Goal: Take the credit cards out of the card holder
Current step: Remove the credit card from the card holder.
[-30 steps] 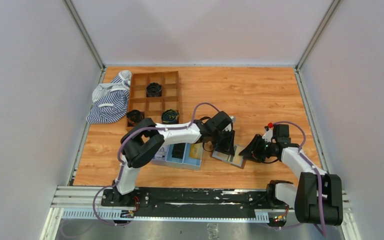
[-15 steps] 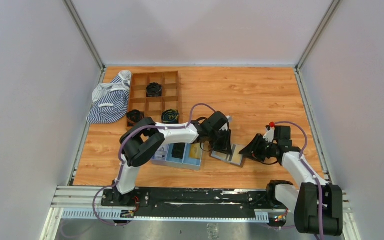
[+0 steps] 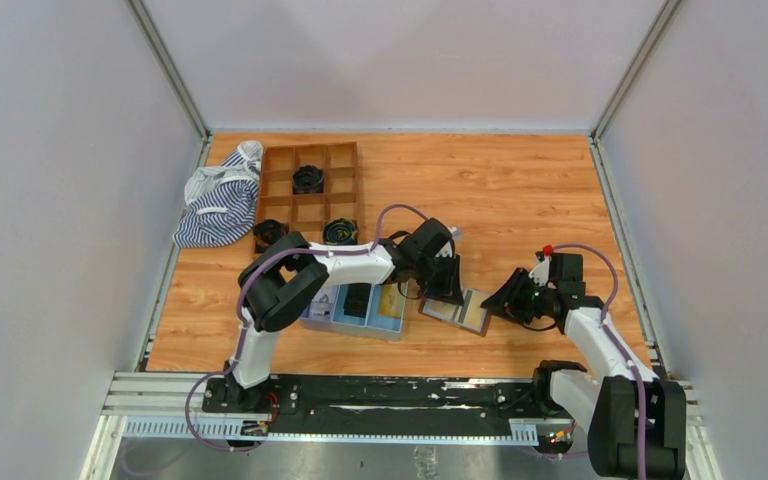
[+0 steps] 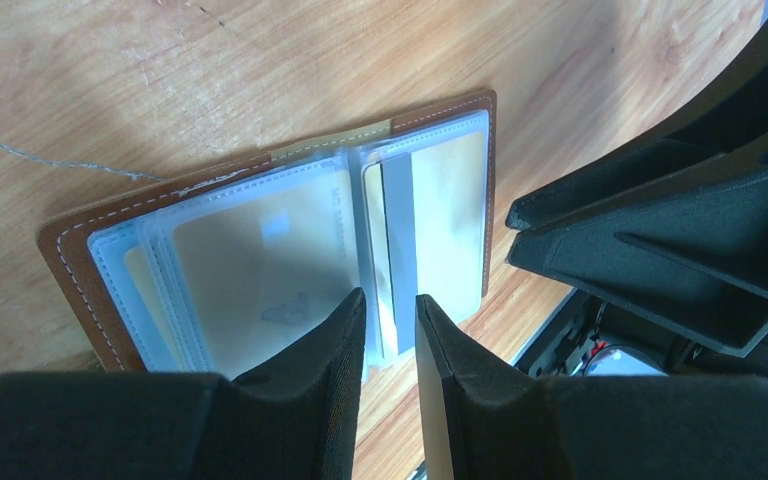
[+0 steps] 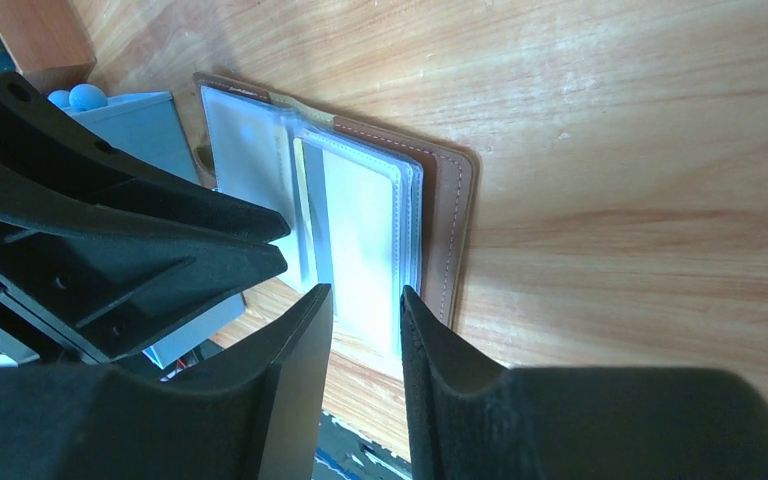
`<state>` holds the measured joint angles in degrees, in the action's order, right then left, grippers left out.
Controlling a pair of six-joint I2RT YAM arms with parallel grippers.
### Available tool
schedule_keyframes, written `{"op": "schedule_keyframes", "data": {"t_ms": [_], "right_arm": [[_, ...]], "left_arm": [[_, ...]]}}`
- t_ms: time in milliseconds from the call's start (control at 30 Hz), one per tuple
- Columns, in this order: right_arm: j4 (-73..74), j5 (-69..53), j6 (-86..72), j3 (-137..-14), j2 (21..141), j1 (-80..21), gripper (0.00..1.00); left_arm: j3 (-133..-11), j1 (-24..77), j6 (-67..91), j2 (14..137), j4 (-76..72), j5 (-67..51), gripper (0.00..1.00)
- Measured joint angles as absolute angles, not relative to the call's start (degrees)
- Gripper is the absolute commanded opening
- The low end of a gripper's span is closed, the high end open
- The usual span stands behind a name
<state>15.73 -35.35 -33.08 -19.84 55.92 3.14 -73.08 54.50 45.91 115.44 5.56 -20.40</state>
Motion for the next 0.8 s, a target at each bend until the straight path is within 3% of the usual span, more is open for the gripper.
{"op": "schedule_keyframes", "data": {"t_ms": [800], "right_arm": [[10.2,-39.4,-34.7,-18.3,60.4,1.5,0.33]], "left_arm": [[-71.4,54.0,46.4,115.5,3.5,-22.8,0.24]]}}
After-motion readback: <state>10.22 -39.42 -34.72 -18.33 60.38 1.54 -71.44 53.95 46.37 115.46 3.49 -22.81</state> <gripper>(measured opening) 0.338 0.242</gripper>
